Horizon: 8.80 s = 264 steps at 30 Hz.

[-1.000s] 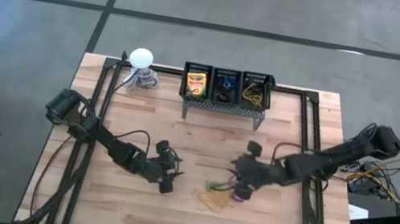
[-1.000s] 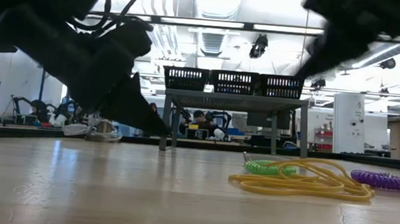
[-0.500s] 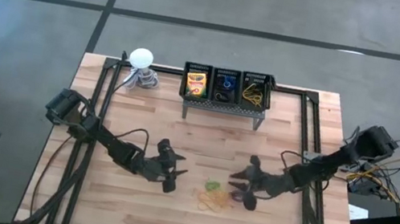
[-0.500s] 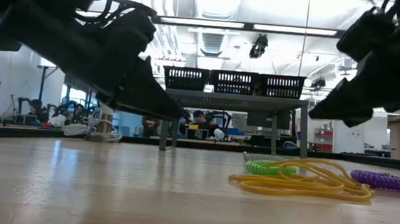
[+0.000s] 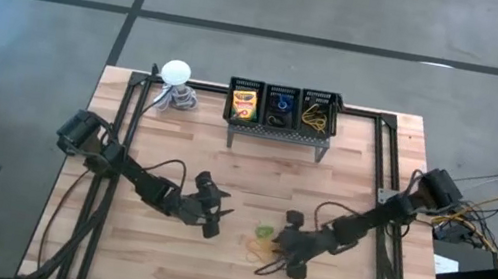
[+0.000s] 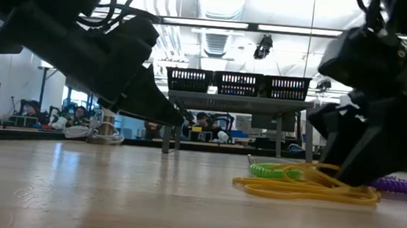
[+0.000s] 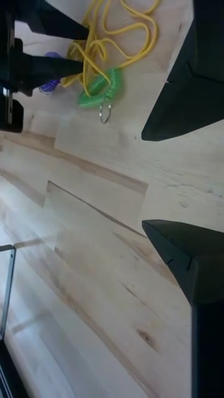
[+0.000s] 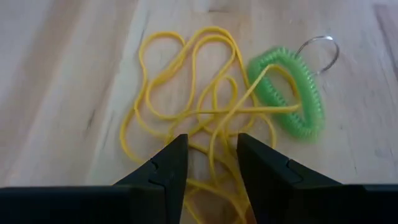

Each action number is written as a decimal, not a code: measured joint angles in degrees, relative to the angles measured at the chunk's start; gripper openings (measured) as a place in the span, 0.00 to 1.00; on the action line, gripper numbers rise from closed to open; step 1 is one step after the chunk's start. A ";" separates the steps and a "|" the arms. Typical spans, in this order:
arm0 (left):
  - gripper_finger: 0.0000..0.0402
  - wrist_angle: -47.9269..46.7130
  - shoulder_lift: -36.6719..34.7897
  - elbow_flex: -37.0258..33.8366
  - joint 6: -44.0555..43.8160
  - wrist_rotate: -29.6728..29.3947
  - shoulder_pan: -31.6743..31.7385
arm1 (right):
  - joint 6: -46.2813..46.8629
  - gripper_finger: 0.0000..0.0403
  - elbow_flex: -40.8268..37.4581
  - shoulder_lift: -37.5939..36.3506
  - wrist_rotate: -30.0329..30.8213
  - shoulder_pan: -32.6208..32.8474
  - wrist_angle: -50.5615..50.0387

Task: Pick & Place Office Desk Supplies
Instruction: Put the yellow rubber band into the right black bin on the shelf, then put the violet spring keychain into the middle black bin on the shelf

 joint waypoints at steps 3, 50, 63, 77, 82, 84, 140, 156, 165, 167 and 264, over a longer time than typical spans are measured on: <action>0.55 -0.15 0.00 -0.02 -0.02 0.01 0.00 | -0.85 0.31 4.08 0.66 0.46 0.00 -7.07; 0.55 -1.23 0.00 -0.04 -0.44 0.17 -0.02 | -0.53 0.05 5.41 0.26 -1.30 -0.98 -4.67; 0.55 -1.47 0.00 -0.04 -0.44 0.19 -0.04 | -10.58 0.02 5.54 -6.90 11.98 4.47 0.66; 0.55 -1.43 0.00 -0.04 -0.46 0.20 -0.04 | -30.05 0.02 6.35 -19.54 50.17 8.93 5.63; 0.55 -1.43 0.00 -0.04 -0.46 0.20 -0.04 | -41.69 0.02 8.44 -25.83 50.32 7.11 6.81; 0.55 -1.45 0.00 -0.04 -0.46 0.20 -0.04 | -45.81 0.02 9.50 -28.30 50.35 6.08 6.88; 0.55 -2.74 0.02 -0.04 -0.61 0.24 -0.04 | -29.00 0.09 12.29 -34.31 16.70 -51.78 -21.51; 0.55 -2.78 0.02 -0.04 -0.57 0.26 -0.02 | -25.31 0.36 12.27 -41.48 11.48 -50.00 -26.24; 0.55 -2.90 0.02 -0.04 -0.46 0.26 -0.04 | -15.98 0.34 6.77 -45.25 -6.86 -33.89 -26.45; 0.55 -2.91 0.02 -0.04 -0.50 0.26 -0.04 | -13.51 0.33 3.38 -44.73 -5.09 -28.69 -24.76; 0.55 -3.54 0.02 -0.15 -1.75 0.03 0.04 | 15.07 0.07 -0.80 -19.67 46.01 5.89 -35.96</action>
